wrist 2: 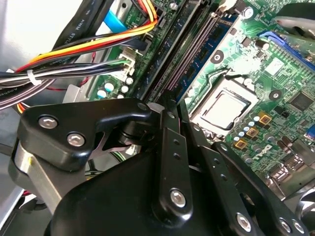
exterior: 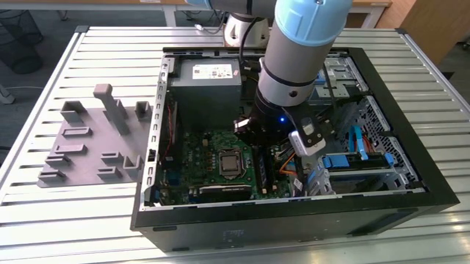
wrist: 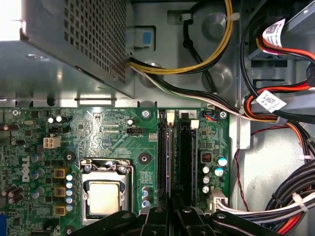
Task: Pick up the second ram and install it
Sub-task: 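Insert the second ram into the second slot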
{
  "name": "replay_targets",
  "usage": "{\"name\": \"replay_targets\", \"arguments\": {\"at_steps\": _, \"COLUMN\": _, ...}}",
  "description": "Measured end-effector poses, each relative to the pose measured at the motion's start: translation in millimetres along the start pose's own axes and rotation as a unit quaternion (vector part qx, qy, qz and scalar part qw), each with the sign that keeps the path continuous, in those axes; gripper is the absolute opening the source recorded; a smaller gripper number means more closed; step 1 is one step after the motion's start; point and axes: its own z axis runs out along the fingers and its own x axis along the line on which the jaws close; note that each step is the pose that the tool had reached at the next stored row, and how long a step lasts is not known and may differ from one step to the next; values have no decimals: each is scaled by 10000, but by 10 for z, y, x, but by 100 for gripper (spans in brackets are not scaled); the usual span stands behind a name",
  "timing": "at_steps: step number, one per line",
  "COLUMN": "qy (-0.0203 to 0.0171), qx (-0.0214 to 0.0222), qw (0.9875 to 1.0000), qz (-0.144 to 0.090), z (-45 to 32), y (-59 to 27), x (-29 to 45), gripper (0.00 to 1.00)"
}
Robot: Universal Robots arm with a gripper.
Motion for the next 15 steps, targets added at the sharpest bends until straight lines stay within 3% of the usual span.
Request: {"name": "replay_targets", "arguments": {"at_steps": 15, "qy": 39, "qx": 0, "qw": 10000, "qz": 1, "z": 32, "y": 0, "x": -10, "gripper": 14}}
